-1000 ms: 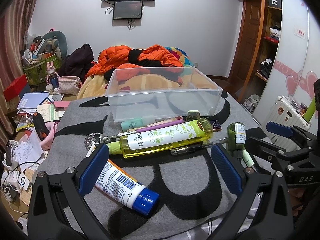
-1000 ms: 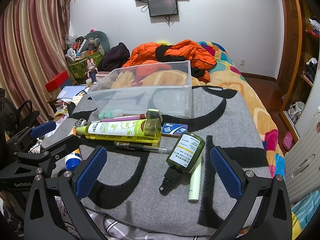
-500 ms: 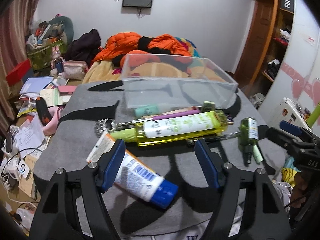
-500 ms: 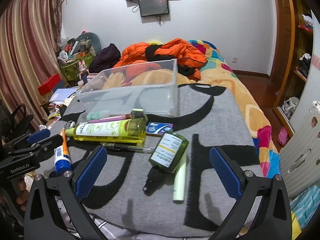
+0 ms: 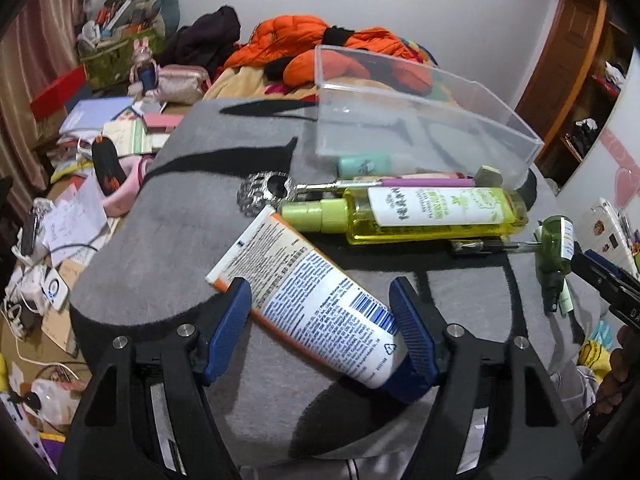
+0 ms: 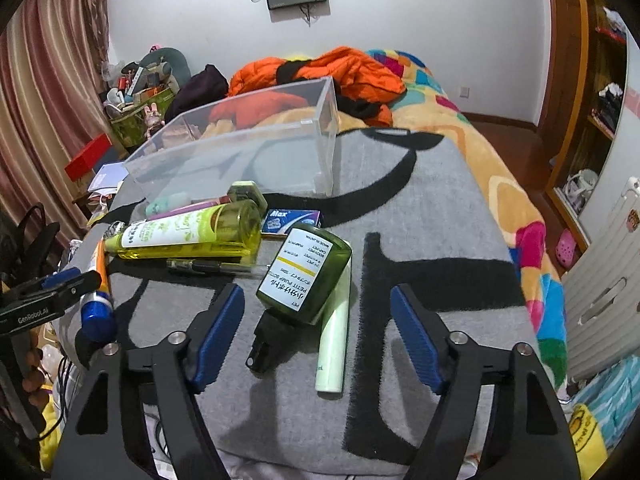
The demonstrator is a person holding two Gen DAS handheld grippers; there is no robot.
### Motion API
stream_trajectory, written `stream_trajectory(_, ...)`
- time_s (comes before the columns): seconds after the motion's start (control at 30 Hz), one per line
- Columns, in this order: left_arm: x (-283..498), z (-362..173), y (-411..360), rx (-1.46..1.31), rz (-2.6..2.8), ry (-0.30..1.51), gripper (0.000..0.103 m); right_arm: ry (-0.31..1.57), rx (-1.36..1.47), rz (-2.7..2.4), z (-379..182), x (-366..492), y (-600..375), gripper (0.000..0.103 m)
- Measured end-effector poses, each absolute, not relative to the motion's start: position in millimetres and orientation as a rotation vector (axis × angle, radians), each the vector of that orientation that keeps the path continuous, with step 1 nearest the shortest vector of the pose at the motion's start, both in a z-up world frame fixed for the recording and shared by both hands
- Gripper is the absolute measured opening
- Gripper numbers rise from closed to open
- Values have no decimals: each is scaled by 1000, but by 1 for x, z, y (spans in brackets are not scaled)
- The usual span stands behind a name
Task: Organize objects
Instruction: 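Grasp the white-and-blue tube with the left tool while the right grasps the green spray bottle, then lift the white tube with the left tool while the right lifts the green bottle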
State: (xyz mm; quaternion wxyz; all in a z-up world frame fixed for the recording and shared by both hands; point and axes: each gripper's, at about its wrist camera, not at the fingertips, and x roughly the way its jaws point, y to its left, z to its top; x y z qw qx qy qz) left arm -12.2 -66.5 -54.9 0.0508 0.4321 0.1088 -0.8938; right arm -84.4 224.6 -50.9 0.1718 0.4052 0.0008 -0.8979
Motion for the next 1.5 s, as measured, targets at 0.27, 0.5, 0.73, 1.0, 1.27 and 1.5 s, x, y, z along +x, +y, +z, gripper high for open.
stream_trajectory(0.27,-18,-59,-64,1279,-2714,236,72,-67,1208,-2478,-63,-105,219,58)
stream_trajectory(0.5,-4,-54,-64,1256,-2747,114,43,-46,1212,-2476,-67,-110,212,48)
stream_trajectory(0.73,-3,-49,-67,1282,-2742,73,37,22,1193,-2494,-64,-106,208,43)
stream_trajectory(1.0,18,-46,-72,1347,-2704,89,74,-12,1202,-2483,-64,-111,213,45)
stream_trajectory(1.27,8,-73,-63,1500,-2696,154,67,-27,1211,-2486,-66,-119,212,47)
stream_trajectory(1.5,4,-70,-56,1465,-2738,113,48,-30,1185,-2506,-66,-115,215,43)
